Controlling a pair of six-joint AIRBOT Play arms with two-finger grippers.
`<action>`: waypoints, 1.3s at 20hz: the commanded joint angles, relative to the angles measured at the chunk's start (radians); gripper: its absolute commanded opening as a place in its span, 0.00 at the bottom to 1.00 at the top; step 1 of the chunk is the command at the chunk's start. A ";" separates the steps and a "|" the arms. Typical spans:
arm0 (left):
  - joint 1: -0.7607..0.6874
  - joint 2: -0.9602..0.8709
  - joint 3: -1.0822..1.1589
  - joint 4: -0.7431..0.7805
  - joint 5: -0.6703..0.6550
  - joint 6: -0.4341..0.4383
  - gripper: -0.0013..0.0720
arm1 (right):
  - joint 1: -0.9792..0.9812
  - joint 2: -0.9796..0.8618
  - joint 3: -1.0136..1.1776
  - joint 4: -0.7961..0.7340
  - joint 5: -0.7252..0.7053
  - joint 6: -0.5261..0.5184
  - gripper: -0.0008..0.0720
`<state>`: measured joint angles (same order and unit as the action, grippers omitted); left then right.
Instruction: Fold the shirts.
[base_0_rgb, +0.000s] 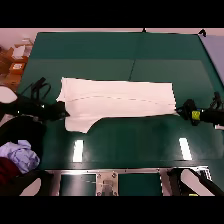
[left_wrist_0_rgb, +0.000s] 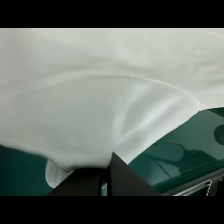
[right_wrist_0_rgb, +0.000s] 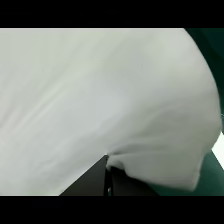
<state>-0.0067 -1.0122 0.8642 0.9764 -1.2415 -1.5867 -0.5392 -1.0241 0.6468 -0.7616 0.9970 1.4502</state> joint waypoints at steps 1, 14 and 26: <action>0.000 -0.178 0.190 0.003 0.023 0.052 0.05 | 0.077 -0.118 0.181 0.029 -0.051 0.035 0.03; 0.003 -0.793 0.756 -0.105 0.288 0.177 0.93 | 0.209 -0.856 0.856 0.092 -0.133 0.094 0.51; 0.097 -0.787 0.929 -0.097 -0.049 0.138 0.93 | -0.037 -0.946 1.020 -0.109 0.361 -0.117 0.76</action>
<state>0.0921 -1.7985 1.7809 0.8841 -1.2320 -1.4425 -0.5556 -1.9285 1.6592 -0.8455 1.2518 1.3987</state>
